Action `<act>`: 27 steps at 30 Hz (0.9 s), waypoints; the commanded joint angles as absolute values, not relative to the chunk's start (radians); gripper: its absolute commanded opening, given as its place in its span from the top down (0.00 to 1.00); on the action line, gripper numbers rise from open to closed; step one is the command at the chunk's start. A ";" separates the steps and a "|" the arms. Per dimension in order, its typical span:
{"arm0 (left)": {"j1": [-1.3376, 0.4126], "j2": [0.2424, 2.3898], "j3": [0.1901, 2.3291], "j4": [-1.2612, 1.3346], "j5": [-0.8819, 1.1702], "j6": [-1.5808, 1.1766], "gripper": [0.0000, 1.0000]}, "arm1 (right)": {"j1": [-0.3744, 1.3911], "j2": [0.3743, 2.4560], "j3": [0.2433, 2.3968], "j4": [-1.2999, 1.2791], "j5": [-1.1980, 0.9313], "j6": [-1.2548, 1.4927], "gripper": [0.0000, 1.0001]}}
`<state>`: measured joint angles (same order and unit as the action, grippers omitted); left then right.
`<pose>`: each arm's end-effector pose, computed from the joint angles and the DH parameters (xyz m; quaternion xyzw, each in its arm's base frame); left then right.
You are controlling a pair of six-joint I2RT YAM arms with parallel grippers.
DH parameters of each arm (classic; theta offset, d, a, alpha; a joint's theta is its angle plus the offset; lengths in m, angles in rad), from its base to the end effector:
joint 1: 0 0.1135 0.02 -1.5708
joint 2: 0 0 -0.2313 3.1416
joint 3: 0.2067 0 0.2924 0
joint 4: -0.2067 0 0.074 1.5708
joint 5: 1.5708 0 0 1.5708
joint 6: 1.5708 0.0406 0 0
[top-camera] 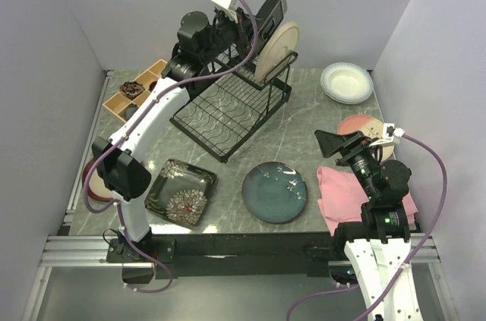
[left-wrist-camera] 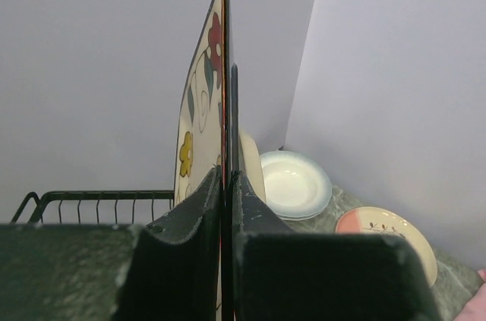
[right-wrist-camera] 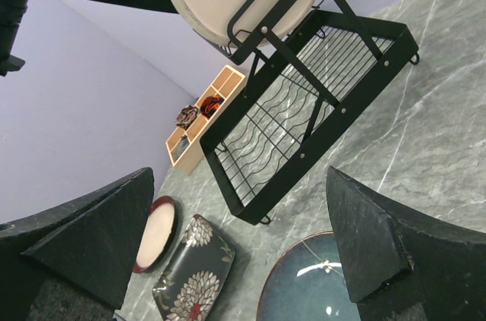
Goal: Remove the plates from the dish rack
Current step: Unload the plate from the dish rack.
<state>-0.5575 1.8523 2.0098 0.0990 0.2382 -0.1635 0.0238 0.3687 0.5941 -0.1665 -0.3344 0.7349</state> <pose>0.3914 -0.2553 0.4686 0.2110 0.5764 -0.3452 0.7100 0.1816 0.0176 0.3259 0.1220 0.6763 0.3717 0.6242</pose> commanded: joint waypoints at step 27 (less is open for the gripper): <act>-0.679 1.381 1.775 0.212 0.032 0.393 0.99 | 0.025 0.406 0.624 -0.144 -0.337 0.724 0.00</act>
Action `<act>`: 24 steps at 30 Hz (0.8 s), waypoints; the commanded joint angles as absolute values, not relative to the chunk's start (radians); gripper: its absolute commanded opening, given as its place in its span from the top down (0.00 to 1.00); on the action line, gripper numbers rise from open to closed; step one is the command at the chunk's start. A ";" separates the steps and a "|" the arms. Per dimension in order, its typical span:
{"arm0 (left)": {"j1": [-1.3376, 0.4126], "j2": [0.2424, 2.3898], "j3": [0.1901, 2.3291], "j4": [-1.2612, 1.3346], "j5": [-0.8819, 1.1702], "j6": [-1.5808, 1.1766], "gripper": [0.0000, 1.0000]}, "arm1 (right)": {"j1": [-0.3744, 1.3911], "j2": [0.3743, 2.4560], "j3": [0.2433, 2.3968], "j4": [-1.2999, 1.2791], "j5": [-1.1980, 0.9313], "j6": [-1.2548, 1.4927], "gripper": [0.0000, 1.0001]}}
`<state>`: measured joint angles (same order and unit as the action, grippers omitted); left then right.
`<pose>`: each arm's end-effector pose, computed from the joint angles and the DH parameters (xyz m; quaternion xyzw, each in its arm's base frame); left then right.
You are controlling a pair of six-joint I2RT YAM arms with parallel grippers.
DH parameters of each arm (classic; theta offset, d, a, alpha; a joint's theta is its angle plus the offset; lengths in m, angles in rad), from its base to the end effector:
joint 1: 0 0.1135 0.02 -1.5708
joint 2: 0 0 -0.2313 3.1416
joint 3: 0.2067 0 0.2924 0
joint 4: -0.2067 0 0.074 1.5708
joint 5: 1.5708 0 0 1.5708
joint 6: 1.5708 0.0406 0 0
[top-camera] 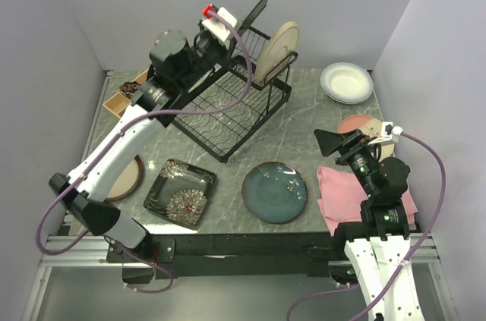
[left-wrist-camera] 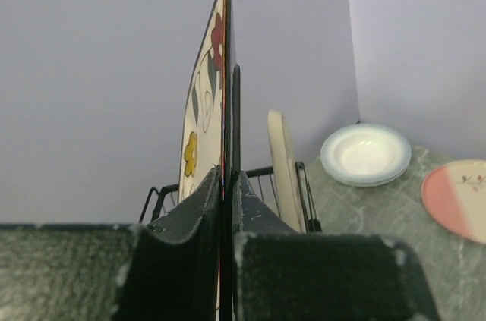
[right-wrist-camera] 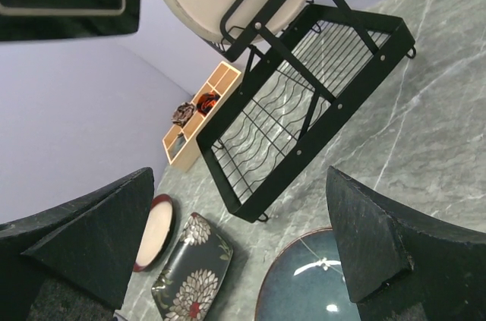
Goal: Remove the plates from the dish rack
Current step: Unload the plate from the dish rack, then place the plate at the center of the board.
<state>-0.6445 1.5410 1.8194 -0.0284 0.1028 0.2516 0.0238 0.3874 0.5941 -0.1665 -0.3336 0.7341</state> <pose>0.3033 -0.2332 0.5093 0.3020 0.5346 -0.1849 0.7674 0.1855 0.0177 0.3229 0.1253 0.6821 0.3700 0.6182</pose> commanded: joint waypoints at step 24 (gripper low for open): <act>-1.106 1.207 1.405 0.353 -0.403 0.784 0.99 | 0.029 0.564 0.919 -0.164 -0.399 1.161 0.00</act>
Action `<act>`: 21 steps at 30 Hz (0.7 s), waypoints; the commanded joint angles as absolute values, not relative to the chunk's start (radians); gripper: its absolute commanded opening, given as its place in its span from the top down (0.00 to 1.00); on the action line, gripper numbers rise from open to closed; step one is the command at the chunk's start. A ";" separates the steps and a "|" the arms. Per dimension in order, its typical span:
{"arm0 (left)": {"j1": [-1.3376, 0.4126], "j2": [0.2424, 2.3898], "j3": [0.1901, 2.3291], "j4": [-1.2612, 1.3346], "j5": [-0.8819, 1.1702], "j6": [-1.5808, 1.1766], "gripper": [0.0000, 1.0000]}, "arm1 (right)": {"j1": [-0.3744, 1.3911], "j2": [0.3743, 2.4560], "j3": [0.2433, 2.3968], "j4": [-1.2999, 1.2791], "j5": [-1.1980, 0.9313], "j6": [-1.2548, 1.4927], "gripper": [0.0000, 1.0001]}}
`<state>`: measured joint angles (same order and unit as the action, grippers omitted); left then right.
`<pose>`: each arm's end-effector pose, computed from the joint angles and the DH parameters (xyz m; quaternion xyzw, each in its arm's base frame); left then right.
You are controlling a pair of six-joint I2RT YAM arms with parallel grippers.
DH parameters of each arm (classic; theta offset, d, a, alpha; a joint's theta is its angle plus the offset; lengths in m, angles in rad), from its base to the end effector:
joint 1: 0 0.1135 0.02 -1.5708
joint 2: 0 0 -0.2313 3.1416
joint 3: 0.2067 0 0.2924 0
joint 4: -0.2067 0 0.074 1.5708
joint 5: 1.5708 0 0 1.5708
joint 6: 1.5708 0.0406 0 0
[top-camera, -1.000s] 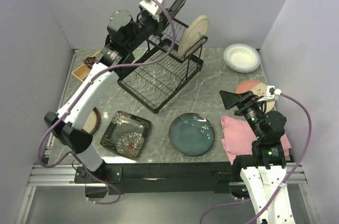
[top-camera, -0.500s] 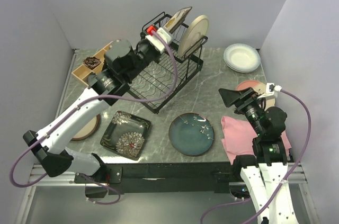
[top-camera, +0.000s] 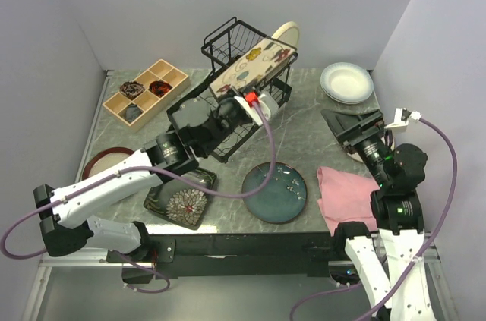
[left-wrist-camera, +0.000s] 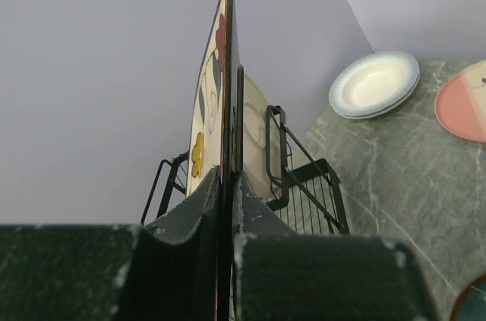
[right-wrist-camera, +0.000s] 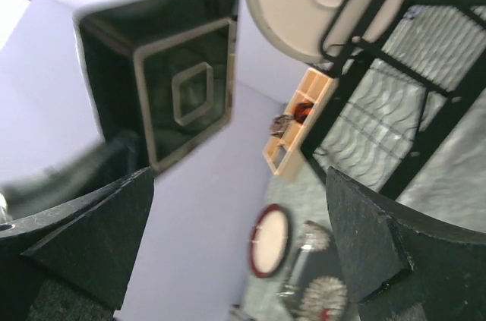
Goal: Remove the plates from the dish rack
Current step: Place the plate at the center of the board.
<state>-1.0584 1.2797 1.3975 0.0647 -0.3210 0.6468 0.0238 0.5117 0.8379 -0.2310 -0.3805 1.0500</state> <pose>0.1785 -0.2913 0.4487 0.3947 0.5080 -0.0550 0.7636 0.1810 0.0194 0.3859 0.2023 0.6441 0.4809 0.5593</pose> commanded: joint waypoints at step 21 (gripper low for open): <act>-1.261 1.224 1.348 0.471 -0.592 0.969 0.99 | 0.343 0.770 1.066 -0.077 -0.259 1.241 0.00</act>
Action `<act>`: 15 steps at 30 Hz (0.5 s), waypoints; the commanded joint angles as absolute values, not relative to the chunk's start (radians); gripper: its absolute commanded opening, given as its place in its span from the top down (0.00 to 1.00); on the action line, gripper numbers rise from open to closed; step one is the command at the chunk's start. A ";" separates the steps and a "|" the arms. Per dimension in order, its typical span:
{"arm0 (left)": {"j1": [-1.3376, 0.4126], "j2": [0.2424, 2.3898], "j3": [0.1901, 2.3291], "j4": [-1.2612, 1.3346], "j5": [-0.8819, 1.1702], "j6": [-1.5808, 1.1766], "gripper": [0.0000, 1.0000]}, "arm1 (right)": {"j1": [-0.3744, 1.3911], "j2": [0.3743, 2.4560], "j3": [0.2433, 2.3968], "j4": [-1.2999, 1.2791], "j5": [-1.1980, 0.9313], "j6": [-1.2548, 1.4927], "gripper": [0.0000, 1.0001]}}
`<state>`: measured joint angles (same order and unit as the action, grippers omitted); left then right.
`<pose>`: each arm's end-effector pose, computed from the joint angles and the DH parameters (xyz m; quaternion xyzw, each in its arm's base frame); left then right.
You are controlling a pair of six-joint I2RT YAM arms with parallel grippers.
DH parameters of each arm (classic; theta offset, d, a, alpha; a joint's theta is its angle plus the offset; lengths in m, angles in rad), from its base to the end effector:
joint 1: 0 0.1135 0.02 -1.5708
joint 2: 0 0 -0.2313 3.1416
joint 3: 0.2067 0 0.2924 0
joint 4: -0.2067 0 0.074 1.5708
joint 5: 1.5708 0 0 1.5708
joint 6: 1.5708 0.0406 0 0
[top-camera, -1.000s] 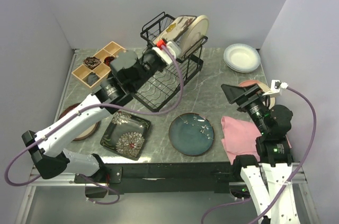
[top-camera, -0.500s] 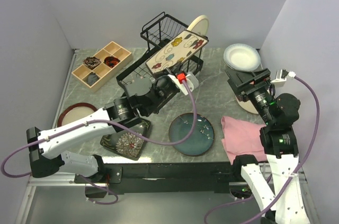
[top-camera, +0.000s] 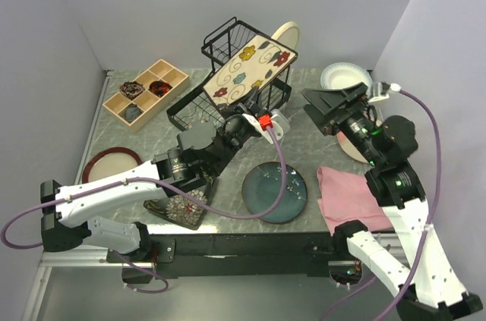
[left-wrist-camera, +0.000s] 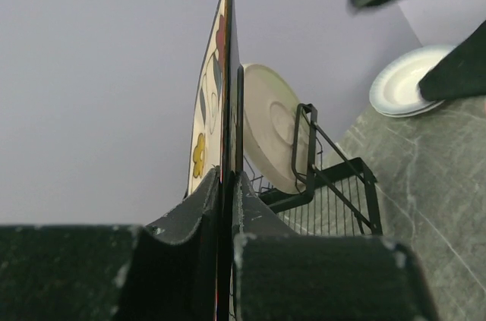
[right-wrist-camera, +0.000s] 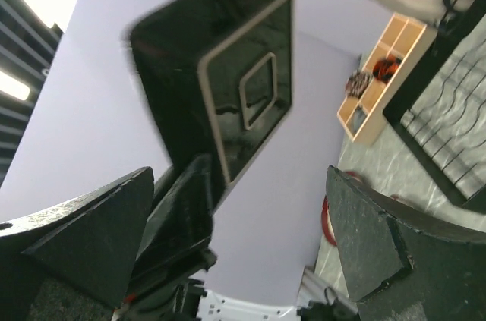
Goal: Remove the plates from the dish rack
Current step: Place the plate at the center of the board.
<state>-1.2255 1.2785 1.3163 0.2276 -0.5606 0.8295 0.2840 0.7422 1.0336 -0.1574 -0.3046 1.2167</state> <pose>0.1359 -0.3142 0.4342 0.3860 0.4898 0.0146 0.7816 0.2060 0.0728 0.4246 0.1905 0.6324 0.5805 0.4762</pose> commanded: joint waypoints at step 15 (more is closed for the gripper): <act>-1.330 1.236 1.296 0.502 -0.649 1.025 0.99 | 0.568 0.839 1.111 -0.035 -0.071 1.216 0.00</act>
